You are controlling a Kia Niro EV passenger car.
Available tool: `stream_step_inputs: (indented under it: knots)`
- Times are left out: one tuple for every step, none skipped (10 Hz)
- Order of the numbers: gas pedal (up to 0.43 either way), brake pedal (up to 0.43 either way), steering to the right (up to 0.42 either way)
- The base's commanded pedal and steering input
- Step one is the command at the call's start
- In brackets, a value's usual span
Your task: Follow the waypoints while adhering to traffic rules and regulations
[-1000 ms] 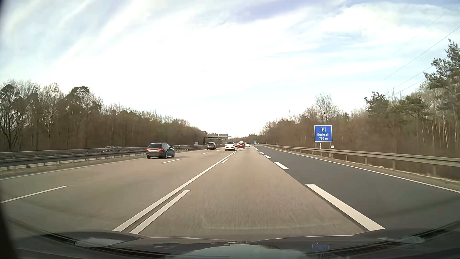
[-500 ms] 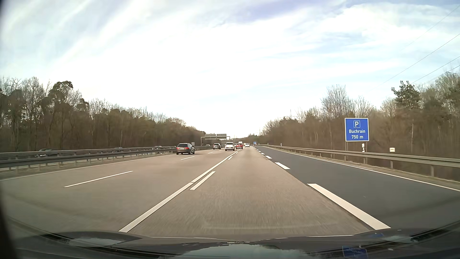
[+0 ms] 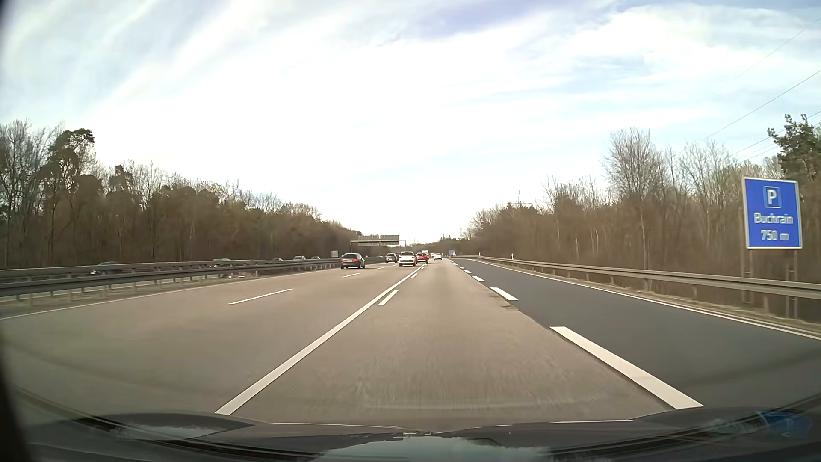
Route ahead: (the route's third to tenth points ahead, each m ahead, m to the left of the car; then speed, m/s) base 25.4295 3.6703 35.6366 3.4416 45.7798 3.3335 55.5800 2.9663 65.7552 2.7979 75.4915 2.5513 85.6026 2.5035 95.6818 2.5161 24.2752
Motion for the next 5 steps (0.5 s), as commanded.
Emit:
stream_step_inputs:
  knots:
    - [0.311, 0.000, 0.002]
    - [0.311, 0.000, 0.002]
    - [0.311, 0.000, 0.002]
    - [0.311, 0.000, 0.001]
    - [0.311, 0.000, 0.000]
